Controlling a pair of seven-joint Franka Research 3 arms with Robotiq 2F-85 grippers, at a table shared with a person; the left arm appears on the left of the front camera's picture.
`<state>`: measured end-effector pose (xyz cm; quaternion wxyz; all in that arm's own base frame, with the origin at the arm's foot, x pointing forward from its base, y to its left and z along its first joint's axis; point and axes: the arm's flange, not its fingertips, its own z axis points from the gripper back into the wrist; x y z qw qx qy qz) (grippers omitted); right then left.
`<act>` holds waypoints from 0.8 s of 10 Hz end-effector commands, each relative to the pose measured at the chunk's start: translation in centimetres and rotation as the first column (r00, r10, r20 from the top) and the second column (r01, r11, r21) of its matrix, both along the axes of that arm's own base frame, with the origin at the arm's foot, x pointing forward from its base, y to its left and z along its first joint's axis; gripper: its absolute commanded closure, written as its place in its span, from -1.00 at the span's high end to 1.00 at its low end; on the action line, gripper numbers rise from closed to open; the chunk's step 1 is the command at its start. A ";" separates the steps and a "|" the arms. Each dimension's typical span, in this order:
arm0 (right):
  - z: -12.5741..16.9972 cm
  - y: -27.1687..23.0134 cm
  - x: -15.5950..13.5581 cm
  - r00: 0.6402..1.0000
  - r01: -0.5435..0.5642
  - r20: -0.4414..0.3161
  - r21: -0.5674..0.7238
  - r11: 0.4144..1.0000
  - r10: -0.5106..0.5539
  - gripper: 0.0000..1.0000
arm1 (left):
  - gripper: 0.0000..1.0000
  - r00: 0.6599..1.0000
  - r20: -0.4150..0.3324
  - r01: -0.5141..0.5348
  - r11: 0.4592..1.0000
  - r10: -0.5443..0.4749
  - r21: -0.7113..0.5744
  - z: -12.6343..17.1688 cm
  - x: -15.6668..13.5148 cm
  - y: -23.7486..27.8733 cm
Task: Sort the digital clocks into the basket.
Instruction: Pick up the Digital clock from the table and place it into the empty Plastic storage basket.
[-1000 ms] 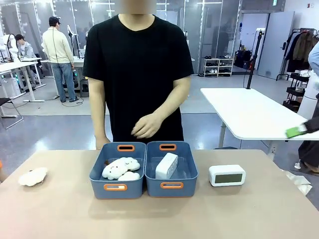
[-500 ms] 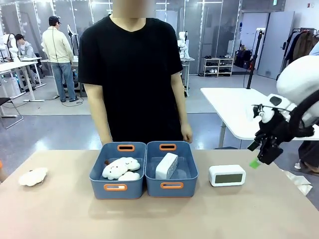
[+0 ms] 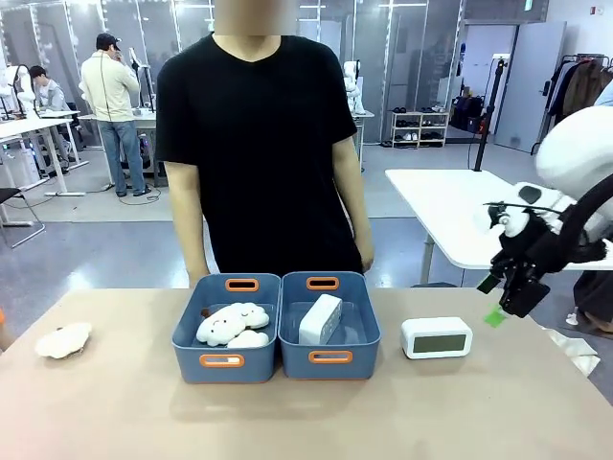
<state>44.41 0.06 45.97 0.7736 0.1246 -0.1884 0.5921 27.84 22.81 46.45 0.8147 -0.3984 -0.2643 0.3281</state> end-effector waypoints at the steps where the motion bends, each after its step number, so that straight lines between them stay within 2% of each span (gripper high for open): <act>1: -0.8 2.0 4.5 0.989 -0.124 0.068 -0.110 0.986 0.132 1.00 | 1.00 0.999 0.032 0.019 1.000 -0.019 -0.007 -0.3 -0.1 0.0; 2: -2.1 3.2 6.8 0.984 -0.160 0.058 -0.129 0.979 0.169 1.00 | 1.00 0.999 0.032 0.019 1.000 -0.019 -0.007 -0.3 -0.1 0.0; 4: -4.8 5.1 10.1 0.987 -0.148 0.026 -0.190 0.971 0.156 1.00 | 1.00 0.999 0.032 0.019 1.000 -0.019 -0.007 -0.3 -0.1 0.0; 5: -6.3 6.4 10.3 0.985 -0.166 0.002 -0.219 0.961 0.171 1.00 | 1.00 0.999 0.032 0.019 1.000 -0.019 -0.007 -0.3 -0.1 0.0; 6: -7.6 6.7 11.9 0.985 -0.168 -0.010 -0.242 0.956 0.171 1.00 | 1.00 0.999 0.032 0.019 1.000 -0.019 -0.007 -0.3 -0.1 0.0; 8: -9.3 7.6 11.8 0.983 -0.184 -0.060 -0.259 0.948 0.174 1.00 | 1.00 0.999 0.032 0.019 1.000 -0.019 -0.007 -0.3 -0.1 0.0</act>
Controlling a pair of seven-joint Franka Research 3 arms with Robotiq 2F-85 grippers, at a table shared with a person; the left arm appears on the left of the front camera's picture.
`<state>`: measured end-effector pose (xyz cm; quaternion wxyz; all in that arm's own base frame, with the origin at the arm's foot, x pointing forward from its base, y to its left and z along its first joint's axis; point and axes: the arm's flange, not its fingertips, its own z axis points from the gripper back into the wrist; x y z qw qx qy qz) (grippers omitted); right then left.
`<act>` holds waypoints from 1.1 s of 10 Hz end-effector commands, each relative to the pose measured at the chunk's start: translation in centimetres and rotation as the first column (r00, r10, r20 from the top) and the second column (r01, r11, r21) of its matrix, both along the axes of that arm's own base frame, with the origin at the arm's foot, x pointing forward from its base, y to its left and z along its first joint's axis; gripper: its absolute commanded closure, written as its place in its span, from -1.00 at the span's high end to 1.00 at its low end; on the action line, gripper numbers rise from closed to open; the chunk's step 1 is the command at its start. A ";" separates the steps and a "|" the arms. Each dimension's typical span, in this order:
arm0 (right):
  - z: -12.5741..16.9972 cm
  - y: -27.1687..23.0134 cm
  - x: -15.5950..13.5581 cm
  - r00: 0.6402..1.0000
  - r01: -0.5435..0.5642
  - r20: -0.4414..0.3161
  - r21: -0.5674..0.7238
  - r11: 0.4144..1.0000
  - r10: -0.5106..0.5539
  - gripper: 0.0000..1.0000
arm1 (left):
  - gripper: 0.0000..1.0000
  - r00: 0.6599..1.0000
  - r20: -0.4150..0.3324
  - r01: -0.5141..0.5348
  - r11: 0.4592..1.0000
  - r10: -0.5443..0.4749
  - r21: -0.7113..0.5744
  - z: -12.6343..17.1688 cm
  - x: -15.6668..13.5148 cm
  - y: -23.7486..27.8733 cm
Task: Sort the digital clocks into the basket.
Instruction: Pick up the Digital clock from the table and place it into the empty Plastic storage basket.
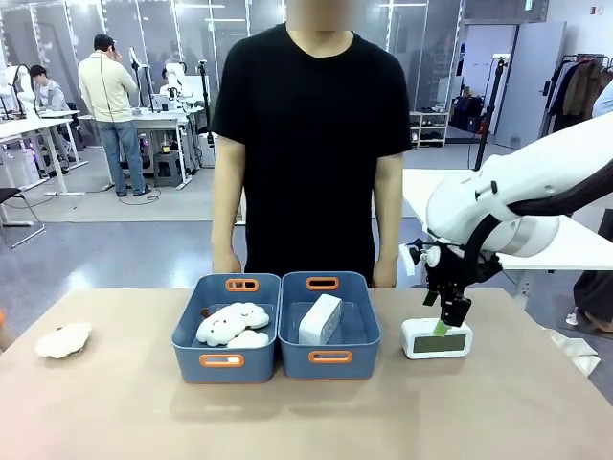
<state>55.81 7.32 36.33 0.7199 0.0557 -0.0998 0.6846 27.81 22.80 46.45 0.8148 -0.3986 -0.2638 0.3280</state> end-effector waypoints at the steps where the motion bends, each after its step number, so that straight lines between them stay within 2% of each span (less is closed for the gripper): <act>1: -0.8 0.7 0.2 0.999 0.013 -0.037 -0.057 0.998 -0.016 1.00 | 1.00 0.999 0.032 0.018 1.000 -0.018 -0.006 -0.3 0.0 0.0; 2: -2.0 1.0 0.5 1.000 0.016 -0.016 -0.082 0.997 -0.018 1.00 | 1.00 0.999 0.032 0.018 1.000 -0.018 -0.006 -0.3 0.0 0.0; 6: -5.1 1.7 -0.1 0.998 -0.009 -0.066 -0.101 0.995 0.003 0.95 | 1.00 0.999 0.032 0.018 1.000 -0.018 -0.006 -0.3 0.0 0.0; 7: -5.6 1.5 0.1 0.998 -0.002 -0.059 -0.127 0.992 -0.005 0.19 | 1.00 0.999 0.032 0.018 1.000 -0.018 -0.006 -0.3 0.0 0.0; 8: -5.8 1.5 0.1 0.999 0.000 -0.052 -0.132 0.991 -0.007 -0.19 | 1.00 0.999 0.032 0.018 1.000 -0.018 -0.006 -0.3 0.0 0.0; 9: -5.8 1.4 0.1 0.999 0.005 -0.044 -0.125 0.992 -0.010 -1.00 | 1.00 0.999 0.032 0.018 1.000 -0.018 -0.006 -0.3 0.0 0.0; 11: -5.2 1.1 0.1 0.999 0.009 -0.034 -0.117 0.993 -0.013 -1.00 | 1.00 0.999 0.032 0.018 1.000 -0.018 -0.006 -0.3 0.0 0.0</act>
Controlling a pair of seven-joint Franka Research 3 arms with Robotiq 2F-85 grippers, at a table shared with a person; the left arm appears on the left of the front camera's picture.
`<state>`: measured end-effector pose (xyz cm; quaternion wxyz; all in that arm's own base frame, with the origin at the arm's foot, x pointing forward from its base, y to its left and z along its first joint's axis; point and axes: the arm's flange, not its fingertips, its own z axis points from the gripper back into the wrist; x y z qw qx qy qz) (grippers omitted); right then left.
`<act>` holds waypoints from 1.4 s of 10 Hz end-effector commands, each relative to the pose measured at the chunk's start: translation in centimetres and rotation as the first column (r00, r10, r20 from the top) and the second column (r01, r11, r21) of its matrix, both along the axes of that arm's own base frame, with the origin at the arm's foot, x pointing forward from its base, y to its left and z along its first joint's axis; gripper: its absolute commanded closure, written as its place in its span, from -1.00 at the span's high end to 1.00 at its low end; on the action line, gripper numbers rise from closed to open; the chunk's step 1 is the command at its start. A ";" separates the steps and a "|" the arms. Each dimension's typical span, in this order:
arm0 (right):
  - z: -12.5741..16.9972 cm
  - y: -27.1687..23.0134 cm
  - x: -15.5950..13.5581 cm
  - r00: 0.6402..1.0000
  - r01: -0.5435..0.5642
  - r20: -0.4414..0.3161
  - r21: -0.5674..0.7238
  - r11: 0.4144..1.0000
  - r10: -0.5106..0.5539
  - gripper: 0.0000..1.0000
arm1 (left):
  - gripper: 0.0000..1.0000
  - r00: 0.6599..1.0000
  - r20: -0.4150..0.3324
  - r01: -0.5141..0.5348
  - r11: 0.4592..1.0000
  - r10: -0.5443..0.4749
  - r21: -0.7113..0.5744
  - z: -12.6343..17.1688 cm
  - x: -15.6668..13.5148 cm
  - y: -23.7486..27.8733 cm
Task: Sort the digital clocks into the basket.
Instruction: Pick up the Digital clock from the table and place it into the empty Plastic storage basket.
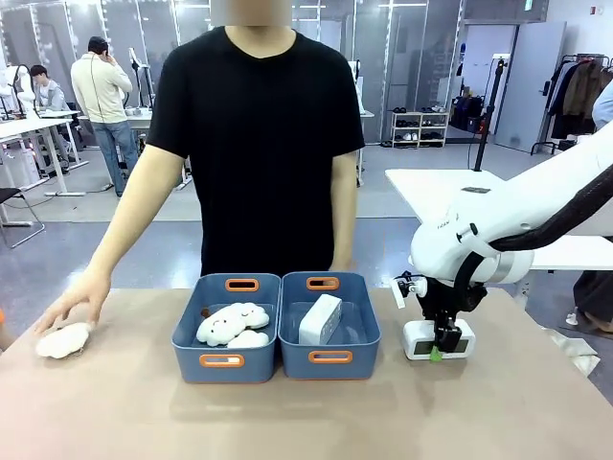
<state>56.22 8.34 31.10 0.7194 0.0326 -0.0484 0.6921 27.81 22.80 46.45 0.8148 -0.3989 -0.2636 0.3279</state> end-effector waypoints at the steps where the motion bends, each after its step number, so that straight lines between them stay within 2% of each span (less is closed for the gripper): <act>1: 0.5 -0.4 -0.4 1.000 0.029 0.008 0.013 1.000 -0.029 -0.62 | 1.00 0.999 0.033 0.018 1.000 -0.017 -0.006 -0.3 0.0 0.1; 3: 3.3 -2.5 -1.2 0.996 0.090 -0.038 0.167 0.982 -0.085 -0.98 | 1.00 0.999 0.033 0.018 1.000 -0.017 -0.006 -0.3 0.0 0.1; 5: 8.9 -4.2 -2.7 0.998 0.061 0.001 0.343 0.937 -0.065 -0.98 | 1.00 0.999 0.033 0.018 1.000 -0.017 -0.006 -0.3 0.0 0.1; 6: 11.5 -3.7 -3.3 1.000 0.005 0.022 0.444 0.896 -0.017 -0.98 | 1.00 0.999 0.033 0.018 1.000 -0.017 -0.006 -0.3 0.0 0.1; 7: 13.7 -2.0 -3.4 0.998 -0.049 0.048 0.512 0.858 0.028 -0.98 | 1.00 0.999 0.033 0.018 1.000 -0.017 -0.006 -0.3 0.0 0.1; 10: 17.4 7.9 -1.5 0.986 -0.169 0.106 0.575 0.801 0.132 -0.98 | 1.00 0.999 0.033 0.018 1.000 -0.017 -0.006 -0.3 0.0 0.1; 11: 17.8 9.5 -1.2 0.989 -0.148 0.085 0.572 0.807 0.122 -0.98 | 1.00 0.999 0.033 0.018 1.000 -0.017 -0.006 -0.3 0.0 0.1; 12: 18.9 5.8 -1.5 0.990 -0.140 0.101 0.625 0.768 0.099 -0.98 | 1.00 0.999 0.033 0.018 1.000 -0.017 -0.006 -0.3 0.0 0.1; 13: 20.4 -1.9 -3.6 0.990 -0.121 0.132 0.703 0.700 0.039 -0.98 | 1.00 0.999 0.033 0.018 1.000 -0.017 -0.006 -0.3 0.0 0.1; 14: 21.0 -11.1 -7.7 0.980 -0.093 0.180 0.792 0.603 -0.086 -0.98 | 1.00 0.999 0.033 0.018 1.000 -0.017 -0.006 -0.3 0.0 0.1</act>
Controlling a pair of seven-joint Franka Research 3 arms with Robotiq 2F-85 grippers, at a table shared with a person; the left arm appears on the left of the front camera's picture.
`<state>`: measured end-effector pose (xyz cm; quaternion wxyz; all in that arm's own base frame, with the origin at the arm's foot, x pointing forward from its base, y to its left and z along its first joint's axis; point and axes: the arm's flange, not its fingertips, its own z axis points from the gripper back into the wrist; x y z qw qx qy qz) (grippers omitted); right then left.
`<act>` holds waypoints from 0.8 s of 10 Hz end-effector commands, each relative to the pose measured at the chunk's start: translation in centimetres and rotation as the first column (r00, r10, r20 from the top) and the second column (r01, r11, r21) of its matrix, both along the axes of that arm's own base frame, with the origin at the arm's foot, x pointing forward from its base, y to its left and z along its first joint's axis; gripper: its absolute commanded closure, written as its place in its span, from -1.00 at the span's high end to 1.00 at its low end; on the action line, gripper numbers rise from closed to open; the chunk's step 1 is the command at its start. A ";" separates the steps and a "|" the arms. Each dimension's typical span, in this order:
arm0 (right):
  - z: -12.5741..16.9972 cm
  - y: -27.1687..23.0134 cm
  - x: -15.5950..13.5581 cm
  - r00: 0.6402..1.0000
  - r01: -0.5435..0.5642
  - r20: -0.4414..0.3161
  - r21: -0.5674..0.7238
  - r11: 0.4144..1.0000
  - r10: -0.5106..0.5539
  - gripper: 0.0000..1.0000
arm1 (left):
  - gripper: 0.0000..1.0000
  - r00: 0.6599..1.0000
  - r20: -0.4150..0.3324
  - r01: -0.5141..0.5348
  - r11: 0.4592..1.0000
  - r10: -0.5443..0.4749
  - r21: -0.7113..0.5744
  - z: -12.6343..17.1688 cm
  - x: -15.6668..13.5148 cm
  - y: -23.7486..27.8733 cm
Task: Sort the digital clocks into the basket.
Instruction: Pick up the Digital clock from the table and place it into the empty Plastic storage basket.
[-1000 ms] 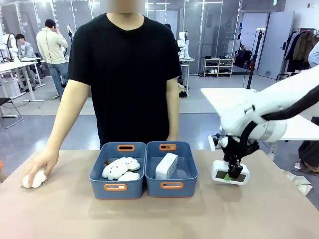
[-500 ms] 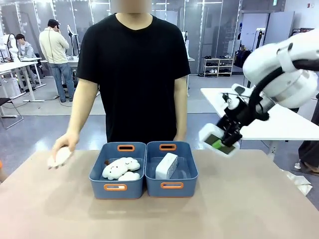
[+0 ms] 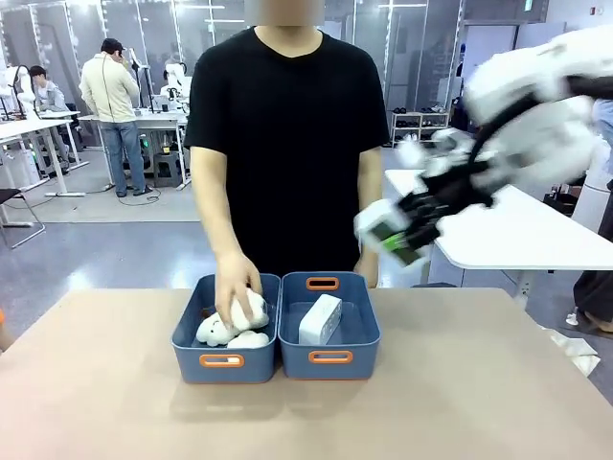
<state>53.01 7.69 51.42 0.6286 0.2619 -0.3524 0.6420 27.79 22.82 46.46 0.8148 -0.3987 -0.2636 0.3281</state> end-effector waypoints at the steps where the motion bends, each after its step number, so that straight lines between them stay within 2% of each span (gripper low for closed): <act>1: -0.5 -17.4 -9.8 0.980 0.146 0.098 0.243 0.959 -0.174 -0.98 | 1.00 0.999 0.033 0.018 1.000 -0.018 -0.006 -0.3 0.0 0.0; 2: -2.3 -22.1 -13.6 0.955 0.221 0.129 0.295 0.930 -0.268 -0.98 | 1.00 0.999 0.033 0.018 1.000 -0.018 -0.006 -0.3 0.0 0.0; 3: -3.8 -24.6 -15.4 0.944 0.263 0.109 0.320 0.910 -0.312 -0.98 | 1.00 0.999 0.033 0.018 1.000 -0.018 -0.006 -0.3 0.0 0.0; 5: -3.8 -23.1 -13.2 0.964 0.207 0.102 0.294 0.933 -0.246 -0.98 | 1.00 0.999 0.033 0.018 1.000 -0.018 -0.006 -0.3 0.0 0.0; 7: -1.7 -18.1 -9.1 0.977 0.130 0.133 0.237 0.963 -0.165 -0.98 | 1.00 0.999 0.033 0.018 1.000 -0.018 -0.006 -0.3 0.0 0.0; 8: -1.1 -16.2 -9.0 0.985 0.109 0.103 0.243 0.964 -0.137 -0.98 | 1.00 0.999 0.033 0.018 1.000 -0.018 -0.006 -0.3 0.0 0.0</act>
